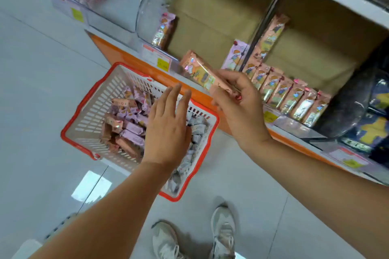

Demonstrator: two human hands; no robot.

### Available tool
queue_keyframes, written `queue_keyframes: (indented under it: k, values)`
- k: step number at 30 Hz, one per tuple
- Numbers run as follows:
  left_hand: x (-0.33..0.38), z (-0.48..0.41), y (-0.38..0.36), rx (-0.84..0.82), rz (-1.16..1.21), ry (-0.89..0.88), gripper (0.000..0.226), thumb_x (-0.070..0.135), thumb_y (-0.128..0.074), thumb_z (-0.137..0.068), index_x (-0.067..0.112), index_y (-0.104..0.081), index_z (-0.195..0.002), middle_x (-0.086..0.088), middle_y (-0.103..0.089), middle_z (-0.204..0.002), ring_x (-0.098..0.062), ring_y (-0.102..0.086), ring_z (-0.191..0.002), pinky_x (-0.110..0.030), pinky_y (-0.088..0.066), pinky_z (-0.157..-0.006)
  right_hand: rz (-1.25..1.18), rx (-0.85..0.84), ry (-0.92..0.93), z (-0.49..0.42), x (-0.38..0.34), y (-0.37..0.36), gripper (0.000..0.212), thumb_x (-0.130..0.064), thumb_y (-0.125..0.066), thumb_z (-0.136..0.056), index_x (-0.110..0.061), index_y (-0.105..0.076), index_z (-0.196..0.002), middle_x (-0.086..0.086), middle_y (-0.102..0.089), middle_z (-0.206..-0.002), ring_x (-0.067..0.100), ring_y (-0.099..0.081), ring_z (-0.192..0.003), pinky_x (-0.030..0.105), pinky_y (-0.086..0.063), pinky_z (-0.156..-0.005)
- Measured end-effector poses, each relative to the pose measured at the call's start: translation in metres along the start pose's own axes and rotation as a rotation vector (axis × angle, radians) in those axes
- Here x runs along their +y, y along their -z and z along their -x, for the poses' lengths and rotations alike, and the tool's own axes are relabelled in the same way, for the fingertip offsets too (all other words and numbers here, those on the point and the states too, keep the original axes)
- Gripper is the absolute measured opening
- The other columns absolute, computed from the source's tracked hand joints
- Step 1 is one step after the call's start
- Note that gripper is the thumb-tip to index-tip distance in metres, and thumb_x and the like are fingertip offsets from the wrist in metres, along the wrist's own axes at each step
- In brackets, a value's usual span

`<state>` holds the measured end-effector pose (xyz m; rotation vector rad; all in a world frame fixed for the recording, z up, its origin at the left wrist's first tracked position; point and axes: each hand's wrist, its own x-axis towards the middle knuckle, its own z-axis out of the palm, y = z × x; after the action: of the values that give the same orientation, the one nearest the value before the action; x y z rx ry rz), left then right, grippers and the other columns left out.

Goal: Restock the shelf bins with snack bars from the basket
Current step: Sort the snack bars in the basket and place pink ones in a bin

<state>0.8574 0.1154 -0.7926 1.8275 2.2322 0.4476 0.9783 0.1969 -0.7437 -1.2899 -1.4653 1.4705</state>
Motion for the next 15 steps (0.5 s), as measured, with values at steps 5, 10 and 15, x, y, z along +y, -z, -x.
queue_keyframes:
  k: [5, 10, 15]
  values:
    - [0.054, -0.022, -0.006, -0.024, -0.085, -0.184, 0.074, 0.019, -0.04, -0.076, 0.013, -0.03, -0.15, -0.016, -0.026, -0.157, -0.034, -0.026, -0.144, -0.045, -0.023, -0.116, 0.082, 0.341, 0.085, -0.011, -0.019, 0.089, 0.042, -0.004, -0.074, -0.081, -0.013, -0.057, -0.119, -0.009, -0.06, -0.092, -0.009, -0.058, -0.074, 0.01, -0.045, -0.071]
    - [0.084, -0.033, -0.029, -0.095, -0.15, -0.218, 0.088, 0.016, -0.066, -0.077, 0.016, -0.022, -0.154, -0.018, -0.012, -0.16, -0.034, -0.013, -0.148, -0.048, -0.02, -0.119, 0.191, 0.48, 0.019, -0.042, 0.008, 0.144, 0.044, -0.005, -0.077, -0.076, -0.013, -0.052, -0.11, -0.01, -0.058, -0.089, -0.009, -0.057, -0.075, 0.014, -0.046, -0.074]
    - [0.089, -0.034, -0.045, -0.163, -0.222, -0.19, 0.083, 0.024, -0.051, -0.093, 0.02, 0.004, -0.155, -0.014, 0.012, -0.161, -0.03, 0.009, -0.149, -0.046, -0.007, -0.121, 0.175, 0.51, -0.05, -0.081, 0.021, 0.161, 0.032, -0.008, -0.077, -0.074, -0.013, -0.056, -0.098, -0.004, -0.066, -0.081, 0.008, -0.065, -0.074, 0.037, -0.057, -0.081]
